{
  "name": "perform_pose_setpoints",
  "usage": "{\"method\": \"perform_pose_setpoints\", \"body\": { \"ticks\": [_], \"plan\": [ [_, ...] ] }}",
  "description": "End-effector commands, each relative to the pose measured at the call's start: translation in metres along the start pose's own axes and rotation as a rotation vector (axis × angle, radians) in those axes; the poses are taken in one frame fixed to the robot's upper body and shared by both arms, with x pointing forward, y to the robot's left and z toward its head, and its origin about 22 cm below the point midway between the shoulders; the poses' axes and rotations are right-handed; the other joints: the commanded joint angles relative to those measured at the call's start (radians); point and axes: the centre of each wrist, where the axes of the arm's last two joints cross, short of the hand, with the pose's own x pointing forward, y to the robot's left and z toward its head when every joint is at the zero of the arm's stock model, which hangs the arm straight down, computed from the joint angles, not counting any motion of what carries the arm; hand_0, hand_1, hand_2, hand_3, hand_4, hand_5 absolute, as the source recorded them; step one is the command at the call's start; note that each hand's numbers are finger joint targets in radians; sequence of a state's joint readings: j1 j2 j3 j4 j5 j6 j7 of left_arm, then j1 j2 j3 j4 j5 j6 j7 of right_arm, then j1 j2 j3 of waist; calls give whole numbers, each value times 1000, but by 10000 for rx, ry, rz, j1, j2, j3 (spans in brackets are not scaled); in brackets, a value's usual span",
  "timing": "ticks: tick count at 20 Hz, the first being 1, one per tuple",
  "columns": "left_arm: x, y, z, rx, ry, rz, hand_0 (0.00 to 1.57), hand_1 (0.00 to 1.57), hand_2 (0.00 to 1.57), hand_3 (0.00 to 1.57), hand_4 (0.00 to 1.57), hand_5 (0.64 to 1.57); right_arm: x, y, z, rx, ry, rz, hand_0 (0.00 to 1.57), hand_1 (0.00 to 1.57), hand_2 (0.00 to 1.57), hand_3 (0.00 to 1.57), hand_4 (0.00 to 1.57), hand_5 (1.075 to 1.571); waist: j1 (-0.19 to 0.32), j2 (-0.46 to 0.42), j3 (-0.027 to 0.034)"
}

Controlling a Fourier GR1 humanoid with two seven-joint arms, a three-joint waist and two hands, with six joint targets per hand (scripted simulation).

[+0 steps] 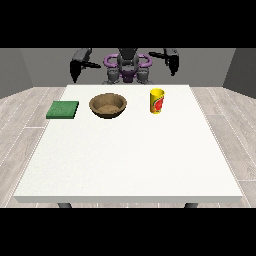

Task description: Pick the cup and pour the ball into the bowl, then pick the bowl and place it on the pad

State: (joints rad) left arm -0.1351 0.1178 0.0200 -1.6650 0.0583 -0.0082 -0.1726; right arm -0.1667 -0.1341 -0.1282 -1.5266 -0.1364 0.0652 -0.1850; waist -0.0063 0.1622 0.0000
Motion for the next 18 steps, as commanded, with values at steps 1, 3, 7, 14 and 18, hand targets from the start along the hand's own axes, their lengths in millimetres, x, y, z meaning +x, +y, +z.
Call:
{"method": "perform_pose_setpoints", "body": {
  "ticks": [1, 3, 7, 14, 18],
  "plan": [
    [-13, 26, -17, 582, -319, -341, 0, 0, 0, 0, 0, 1252, -17, -9, 7, 331, -332, -47, 0, 0, 0, 0, 0, 1561, -406, 559, 0],
    [-17, 29, -27, 250, -106, -461, 0, 0, 0, 0, 0, 1258, -20, -12, -8, -142, -141, 85, 0, 0, 0, 0, 0, 1560, -182, 393, 0],
    [-43, 25, -38, 713, -553, -543, 0, 0, 0, 0, 0, 1266, -6, -19, -27, 386, -638, 161, 0, 0, 0, 0, 0, 1563, -534, 760, -2],
    [-74, 22, -43, 1271, -388, -910, 0, 0, 0, 0, 0, 1232, -3, -48, -35, 495, -311, -64, 0, 0, 0, 0, 0, 1564, -847, 657, -4],
    [-99, 0, -26, 949, -531, -726, 0, 0, 0, 0, 0, 1276, -22, -72, -24, 241, -801, -161, 0, 0, 0, 0, 0, 1559, -745, 1091, 0]
  ]
}}
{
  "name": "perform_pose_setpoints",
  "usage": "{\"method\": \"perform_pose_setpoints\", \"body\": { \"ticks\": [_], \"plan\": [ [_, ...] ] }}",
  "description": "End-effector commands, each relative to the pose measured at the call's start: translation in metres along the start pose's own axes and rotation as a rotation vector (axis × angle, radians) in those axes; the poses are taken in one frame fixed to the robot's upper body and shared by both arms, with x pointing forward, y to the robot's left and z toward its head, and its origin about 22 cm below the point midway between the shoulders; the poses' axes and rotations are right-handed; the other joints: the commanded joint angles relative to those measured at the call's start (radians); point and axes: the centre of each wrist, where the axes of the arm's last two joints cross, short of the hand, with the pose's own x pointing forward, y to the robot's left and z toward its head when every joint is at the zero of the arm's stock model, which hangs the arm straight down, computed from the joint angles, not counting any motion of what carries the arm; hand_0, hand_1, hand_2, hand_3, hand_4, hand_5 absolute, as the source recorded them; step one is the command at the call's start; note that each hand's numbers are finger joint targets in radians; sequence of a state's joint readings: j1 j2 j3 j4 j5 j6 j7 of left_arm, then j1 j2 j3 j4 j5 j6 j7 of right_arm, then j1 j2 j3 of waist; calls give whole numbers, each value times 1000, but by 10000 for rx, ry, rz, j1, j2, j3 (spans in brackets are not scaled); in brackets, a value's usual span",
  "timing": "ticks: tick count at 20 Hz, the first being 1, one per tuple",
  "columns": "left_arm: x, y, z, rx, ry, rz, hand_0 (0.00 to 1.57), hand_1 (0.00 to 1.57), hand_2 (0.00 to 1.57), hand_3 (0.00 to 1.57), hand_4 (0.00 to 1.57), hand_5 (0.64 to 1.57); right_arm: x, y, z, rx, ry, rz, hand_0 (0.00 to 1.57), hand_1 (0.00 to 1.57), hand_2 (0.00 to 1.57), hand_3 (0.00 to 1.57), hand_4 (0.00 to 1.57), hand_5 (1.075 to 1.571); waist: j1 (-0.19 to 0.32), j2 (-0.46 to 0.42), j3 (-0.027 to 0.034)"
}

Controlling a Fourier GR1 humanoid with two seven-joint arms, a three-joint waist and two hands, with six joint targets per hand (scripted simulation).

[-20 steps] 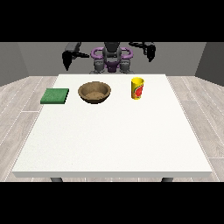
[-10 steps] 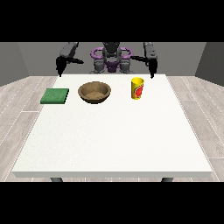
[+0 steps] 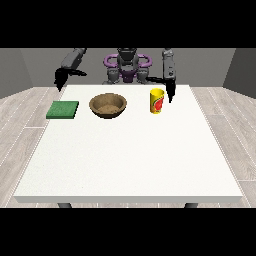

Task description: Pick the cup and pour the ball into the bowl, then pick the bowl and place it on the pad

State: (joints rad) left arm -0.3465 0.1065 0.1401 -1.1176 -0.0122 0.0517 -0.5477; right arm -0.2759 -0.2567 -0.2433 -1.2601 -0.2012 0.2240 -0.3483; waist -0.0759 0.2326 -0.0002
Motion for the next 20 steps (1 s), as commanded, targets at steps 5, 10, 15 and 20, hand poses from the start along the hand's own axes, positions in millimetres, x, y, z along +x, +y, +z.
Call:
{"method": "perform_pose_setpoints", "body": {
  "ticks": [5, 10, 15, 20],
  "plan": [
    [-34, -12, -1, 449, -73, -94, 0, 0, 0, 0, 0, 1254, 10, -19, -13, 305, -285, 67, 0, 0, 0, 0, 0, 1558, -394, 295, -4],
    [-46, 16, -2, 1009, 51, 553, 659, 659, 914, 286, 0, 1425, -1, -1, -2, 476, -256, -55, 0, 0, 0, 0, 0, 1558, -658, 406, -10],
    [-42, 10, 1, 1030, -392, -4205, 1309, 1309, 1571, 1571, 822, 1514, 20, -35, -27, 270, -721, -356, 0, 0, 0, 0, 0, 1559, -842, 750, 1],
    [-42, -5, -16, 1434, -725, -4421, 1343, 1343, 1571, 1571, 879, 1505, 28, -60, -23, 543, -1158, 52, 0, 0, 0, 0, 0, 1556, -1093, 1216, 0]
  ]
}}
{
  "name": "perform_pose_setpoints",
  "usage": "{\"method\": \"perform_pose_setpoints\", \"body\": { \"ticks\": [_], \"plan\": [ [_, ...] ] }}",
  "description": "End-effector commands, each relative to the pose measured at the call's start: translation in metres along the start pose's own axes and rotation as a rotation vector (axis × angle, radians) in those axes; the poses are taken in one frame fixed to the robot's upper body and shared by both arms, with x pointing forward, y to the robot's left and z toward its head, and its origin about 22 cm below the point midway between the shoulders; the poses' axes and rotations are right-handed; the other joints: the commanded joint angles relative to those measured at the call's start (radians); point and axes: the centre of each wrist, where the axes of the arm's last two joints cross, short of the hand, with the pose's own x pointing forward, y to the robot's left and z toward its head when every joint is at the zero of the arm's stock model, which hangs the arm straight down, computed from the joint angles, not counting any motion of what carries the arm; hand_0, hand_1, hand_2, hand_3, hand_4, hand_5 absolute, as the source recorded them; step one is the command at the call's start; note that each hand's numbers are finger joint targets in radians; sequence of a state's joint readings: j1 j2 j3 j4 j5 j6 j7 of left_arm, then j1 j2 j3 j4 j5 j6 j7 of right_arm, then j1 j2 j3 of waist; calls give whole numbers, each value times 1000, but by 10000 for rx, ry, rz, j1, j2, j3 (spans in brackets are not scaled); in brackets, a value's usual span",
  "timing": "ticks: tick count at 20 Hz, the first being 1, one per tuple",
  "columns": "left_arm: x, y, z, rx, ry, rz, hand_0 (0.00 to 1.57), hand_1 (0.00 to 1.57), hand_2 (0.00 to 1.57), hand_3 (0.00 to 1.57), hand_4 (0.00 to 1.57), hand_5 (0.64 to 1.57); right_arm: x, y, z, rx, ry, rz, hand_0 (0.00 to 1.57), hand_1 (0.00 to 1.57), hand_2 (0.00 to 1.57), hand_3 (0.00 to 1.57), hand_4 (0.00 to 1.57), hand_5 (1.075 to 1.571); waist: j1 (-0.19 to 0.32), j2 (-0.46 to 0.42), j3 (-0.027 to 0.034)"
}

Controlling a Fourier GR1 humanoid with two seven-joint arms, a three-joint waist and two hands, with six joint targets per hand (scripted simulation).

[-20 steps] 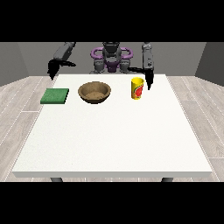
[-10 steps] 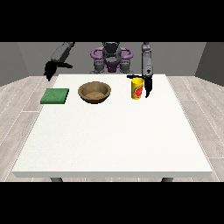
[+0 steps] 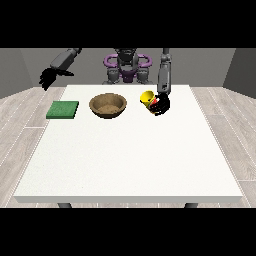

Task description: Pick the cup and pour the ball into the bowl, then pick the bowl and place it on the pad

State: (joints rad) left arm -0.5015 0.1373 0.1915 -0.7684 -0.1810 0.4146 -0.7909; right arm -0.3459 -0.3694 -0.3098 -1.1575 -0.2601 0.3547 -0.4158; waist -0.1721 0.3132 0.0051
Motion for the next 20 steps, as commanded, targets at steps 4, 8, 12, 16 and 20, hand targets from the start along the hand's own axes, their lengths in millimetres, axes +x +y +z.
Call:
{"method": "perform_pose_setpoints", "body": {
  "ticks": [4, 8, 12, 16, 20],
  "plan": [
    [9, -17, -4, -865, 359, -1467, 1356, 1356, 1571, 1571, 950, 1525, -7, -50, 26, -646, 1012, 398, 0, 0, 0, 0, 0, 1555, 489, -966, -38],
    [33, -52, 1, -2120, 416, -2445, 1374, 1374, 1571, 1571, 1015, 1531, -41, -45, 63, -1519, 2635, 177, 0, 0, 0, 0, 0, 1558, 1176, -2792, -14],
    [63, -82, -9, -3258, 185, -3086, 1397, 1397, 1571, 1571, 1091, 1571, -49, -55, 79, -2328, 3129, 475, 0, 0, 0, 0, 0, 1560, 1943, -3350, -27],
    [78, -79, -26, -3546, 116, -3544, 1395, 1395, 1571, 1571, 1113, 1567, -49, -69, 100, -2295, 3465, 436, 0, 0, 0, 0, 0, 1558, 2093, -3494, -39],
    [98, -105, -23, -3282, -486, -4467, 1375, 1375, 1571, 1571, 1143, 1567, -48, -75, 96, -2262, 3246, 555, 0, 0, 39, 0, 0, 1558, 2126, -3202, -38]
  ]
}}
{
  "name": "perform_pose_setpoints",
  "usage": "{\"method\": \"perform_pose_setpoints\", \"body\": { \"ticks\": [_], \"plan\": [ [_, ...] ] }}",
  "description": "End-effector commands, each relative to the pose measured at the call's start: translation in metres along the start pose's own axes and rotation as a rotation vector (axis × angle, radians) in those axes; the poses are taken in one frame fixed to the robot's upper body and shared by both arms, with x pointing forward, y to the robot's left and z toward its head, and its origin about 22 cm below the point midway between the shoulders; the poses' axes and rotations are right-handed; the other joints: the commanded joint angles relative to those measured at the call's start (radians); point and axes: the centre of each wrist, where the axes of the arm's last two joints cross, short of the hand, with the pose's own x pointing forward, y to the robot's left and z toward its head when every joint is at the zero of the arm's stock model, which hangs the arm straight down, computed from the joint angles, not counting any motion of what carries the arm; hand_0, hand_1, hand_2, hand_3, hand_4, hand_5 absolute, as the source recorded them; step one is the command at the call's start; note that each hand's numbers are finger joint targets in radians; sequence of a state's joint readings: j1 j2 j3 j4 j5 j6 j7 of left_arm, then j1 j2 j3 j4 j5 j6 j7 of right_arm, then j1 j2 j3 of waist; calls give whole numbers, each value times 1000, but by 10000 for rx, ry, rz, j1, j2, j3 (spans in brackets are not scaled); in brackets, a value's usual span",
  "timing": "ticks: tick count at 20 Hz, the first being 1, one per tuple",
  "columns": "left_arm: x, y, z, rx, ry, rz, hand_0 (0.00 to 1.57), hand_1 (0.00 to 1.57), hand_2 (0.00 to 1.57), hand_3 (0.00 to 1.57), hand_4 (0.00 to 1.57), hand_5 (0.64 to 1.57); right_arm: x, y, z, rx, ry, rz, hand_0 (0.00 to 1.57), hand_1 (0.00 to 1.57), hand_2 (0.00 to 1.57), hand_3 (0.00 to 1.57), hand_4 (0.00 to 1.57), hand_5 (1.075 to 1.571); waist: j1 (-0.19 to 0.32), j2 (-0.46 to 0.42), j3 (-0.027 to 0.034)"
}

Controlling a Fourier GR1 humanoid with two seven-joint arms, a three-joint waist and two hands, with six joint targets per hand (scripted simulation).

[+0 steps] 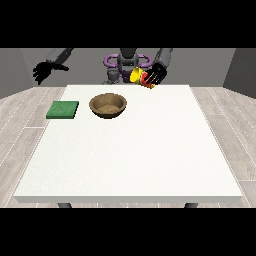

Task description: Pick the cup and pour the ball into the bowl, then pick the bowl and place it on the pad

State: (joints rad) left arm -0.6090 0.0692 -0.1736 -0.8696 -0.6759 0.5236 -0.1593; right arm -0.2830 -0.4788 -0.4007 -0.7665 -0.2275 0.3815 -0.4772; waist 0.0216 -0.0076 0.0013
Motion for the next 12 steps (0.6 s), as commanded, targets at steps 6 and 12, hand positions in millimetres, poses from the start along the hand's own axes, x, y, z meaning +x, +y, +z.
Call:
{"method": "perform_pose_setpoints", "body": {
  "ticks": [6, 12],
  "plan": [
    [37, -23, 1, -657, -653, -2581, 1279, 1279, 1571, 1571, 1000, 1569, -3, -21, 12, -170, 445, -50, 0, 0, 0, 0, 0, 1552, 166, -338, -3],
    [83, -34, -9, -695, -1130, -3896, 682, 682, 1571, 1534, 891, 1571, 4, -1, -15, 257, 294, -193, 0, 0, 0, 0, 0, 1551, -293, -184, -8]
  ]
}}
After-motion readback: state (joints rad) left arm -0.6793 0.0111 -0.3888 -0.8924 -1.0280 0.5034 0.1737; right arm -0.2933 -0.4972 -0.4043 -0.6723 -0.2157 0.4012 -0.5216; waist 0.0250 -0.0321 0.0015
